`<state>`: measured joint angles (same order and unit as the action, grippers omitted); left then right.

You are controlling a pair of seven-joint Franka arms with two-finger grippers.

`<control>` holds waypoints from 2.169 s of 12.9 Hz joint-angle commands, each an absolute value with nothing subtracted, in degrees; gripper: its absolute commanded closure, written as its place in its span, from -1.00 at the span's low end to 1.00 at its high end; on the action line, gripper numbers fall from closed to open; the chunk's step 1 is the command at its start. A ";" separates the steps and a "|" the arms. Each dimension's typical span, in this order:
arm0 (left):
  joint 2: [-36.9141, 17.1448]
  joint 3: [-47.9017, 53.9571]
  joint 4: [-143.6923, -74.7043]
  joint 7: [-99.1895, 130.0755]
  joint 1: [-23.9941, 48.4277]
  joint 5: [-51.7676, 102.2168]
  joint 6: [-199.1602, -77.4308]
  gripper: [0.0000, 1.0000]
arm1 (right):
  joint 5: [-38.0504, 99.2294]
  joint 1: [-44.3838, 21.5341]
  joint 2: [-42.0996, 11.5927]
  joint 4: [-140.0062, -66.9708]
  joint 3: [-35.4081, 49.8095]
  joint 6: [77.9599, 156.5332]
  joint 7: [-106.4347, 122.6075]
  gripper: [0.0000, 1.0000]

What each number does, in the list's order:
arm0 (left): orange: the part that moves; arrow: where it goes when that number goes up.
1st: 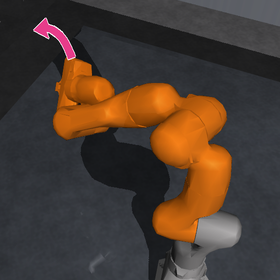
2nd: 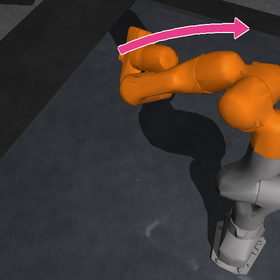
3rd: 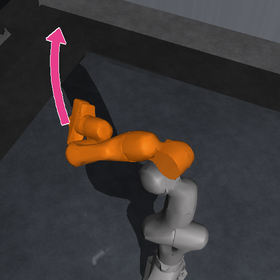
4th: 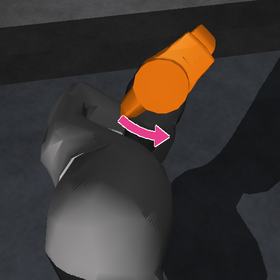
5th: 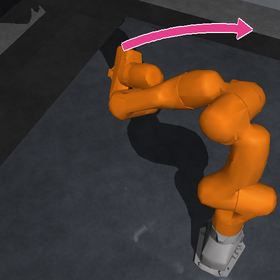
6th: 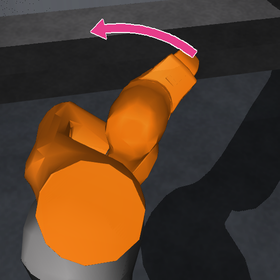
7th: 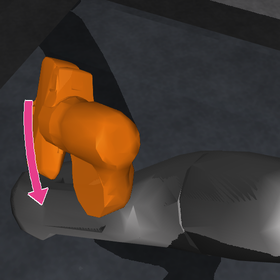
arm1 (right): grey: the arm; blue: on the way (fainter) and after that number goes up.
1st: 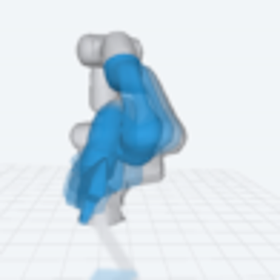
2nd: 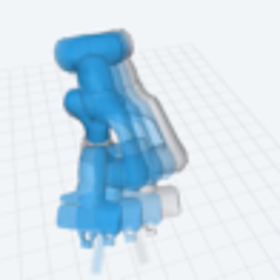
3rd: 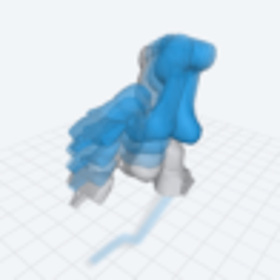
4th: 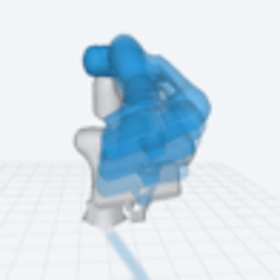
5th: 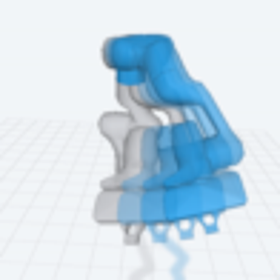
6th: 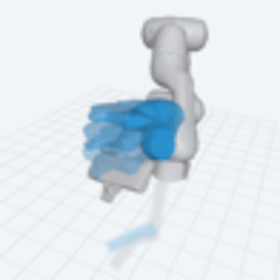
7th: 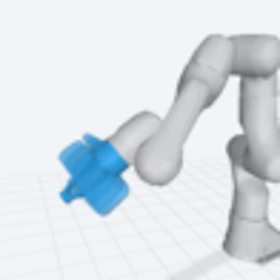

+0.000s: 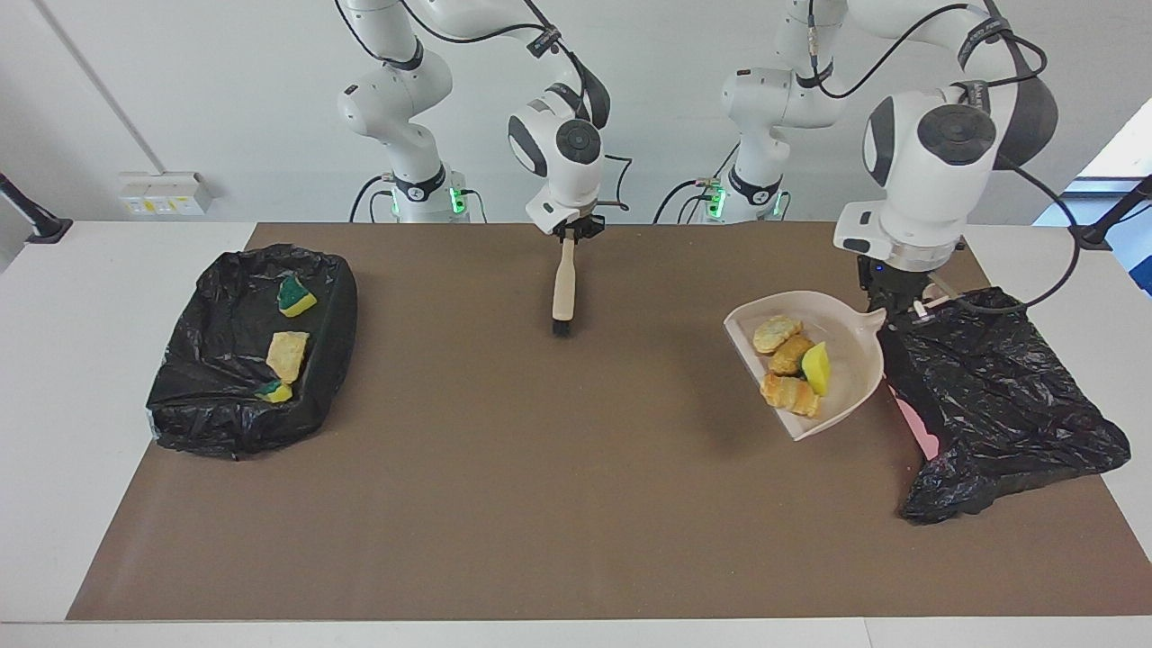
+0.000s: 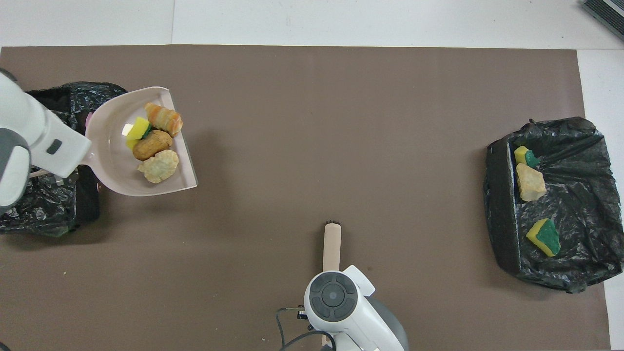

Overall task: Sweep and dump trash in bin
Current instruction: 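Carry the loaded dustpan with the left gripper and tip it over the bag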

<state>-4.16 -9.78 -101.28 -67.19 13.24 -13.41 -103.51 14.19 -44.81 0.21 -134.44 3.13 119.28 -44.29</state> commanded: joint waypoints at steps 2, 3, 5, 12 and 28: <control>-1.93 -21.85 -102.66 -71.80 13.54 -12.30 -103.71 1.00 | 13.89 -45.26 1.05 -134.92 3.08 116.57 -42.37 1.00; -1.93 -25.28 -102.48 -71.81 13.36 -12.30 -103.97 1.00 | 13.89 -45.18 0.53 -133.26 3.08 113.41 -41.84 1.00; -2.02 -29.95 -102.48 -72.33 12.22 -12.22 -108.34 1.00 | 13.89 -45.00 0.35 -131.32 3.08 110.14 -41.31 1.00; -7.73 -31.20 -101.78 -83.23 7.38 -26.42 -117.16 1.00 | 14.76 -43.42 -0.09 -132.98 3.08 114.78 -38.24 0.93; -7.56 -10.74 -92.64 -81.83 6.68 -55.92 -91.08 1.00 | 5.92 -17.51 -1.49 -116.20 2.37 115.93 -29.36 -1.00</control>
